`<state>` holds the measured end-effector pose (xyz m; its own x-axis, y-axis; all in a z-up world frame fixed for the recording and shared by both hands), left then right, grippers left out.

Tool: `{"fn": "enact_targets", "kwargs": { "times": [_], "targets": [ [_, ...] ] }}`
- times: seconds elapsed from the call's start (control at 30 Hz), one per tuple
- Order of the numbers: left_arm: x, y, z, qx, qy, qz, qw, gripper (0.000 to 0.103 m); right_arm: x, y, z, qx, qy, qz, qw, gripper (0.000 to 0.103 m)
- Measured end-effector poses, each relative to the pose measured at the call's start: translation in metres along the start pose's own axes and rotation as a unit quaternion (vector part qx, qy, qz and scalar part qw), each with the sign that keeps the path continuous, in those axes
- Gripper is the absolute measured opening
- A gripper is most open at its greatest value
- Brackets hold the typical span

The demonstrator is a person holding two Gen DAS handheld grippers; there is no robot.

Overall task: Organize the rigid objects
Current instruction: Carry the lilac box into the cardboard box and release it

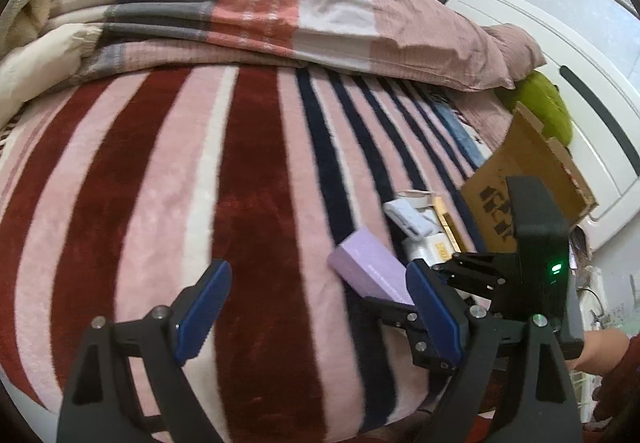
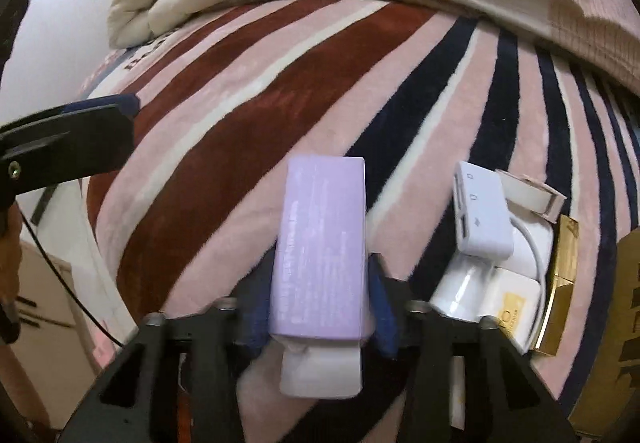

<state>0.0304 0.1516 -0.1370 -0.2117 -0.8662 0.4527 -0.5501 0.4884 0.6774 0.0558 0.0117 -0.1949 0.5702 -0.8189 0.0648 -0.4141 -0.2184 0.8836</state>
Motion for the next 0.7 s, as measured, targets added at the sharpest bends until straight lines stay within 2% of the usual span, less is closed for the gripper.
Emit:
{"fn": "enact_targets", "kwargs": {
  "times": [0.13,0.27,0.3,0.33,0.4,0.53,0.7],
  "targets": [
    [0.026,-0.001,-0.016,0.008,-0.019,0.048,0.9986,0.087,0.001,0.04,-0.008,0.04,0.029,-0.025,0.998,0.033],
    [0.062,0.004,-0.043,0.029,-0.047,0.099,0.9935,0.085,0.007,0.094,-0.021,0.081,0.057,-0.043,0.994,0.033],
    [0.07,0.005,-0.048,0.031,-0.053,0.111,0.992,0.077,0.01,0.108,-0.024,0.091,0.063,-0.043,0.993,0.033],
    [0.081,0.005,-0.055,0.033,-0.063,0.125,0.9896,0.065,0.015,0.122,-0.027,0.1,0.067,-0.043,0.992,0.033],
    [0.106,0.004,-0.07,0.034,-0.082,0.144,0.9855,0.056,0.024,0.145,-0.031,0.113,0.072,-0.043,0.99,0.033],
    [0.153,-0.009,-0.097,0.029,-0.12,0.165,0.9786,0.051,0.056,0.18,-0.033,0.124,0.06,-0.026,0.99,0.033],
    [0.218,-0.057,-0.128,-0.008,-0.148,0.199,0.9686,0.051,0.118,0.206,-0.022,0.117,0.019,0.003,0.993,0.033]
  ]
}}
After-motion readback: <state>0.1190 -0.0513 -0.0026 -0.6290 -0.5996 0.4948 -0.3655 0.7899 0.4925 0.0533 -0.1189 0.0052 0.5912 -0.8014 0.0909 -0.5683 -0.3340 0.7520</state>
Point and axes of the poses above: each gripper's, at about its wrist camera, not at the fingertips, and y roughly against the way its jaws point, x to its right, z to its underside, the point moved 2 cm from there along -y, roughly the way its jaws point, and after that the axes turned 11 degrees about z, right-handed, at the moved point
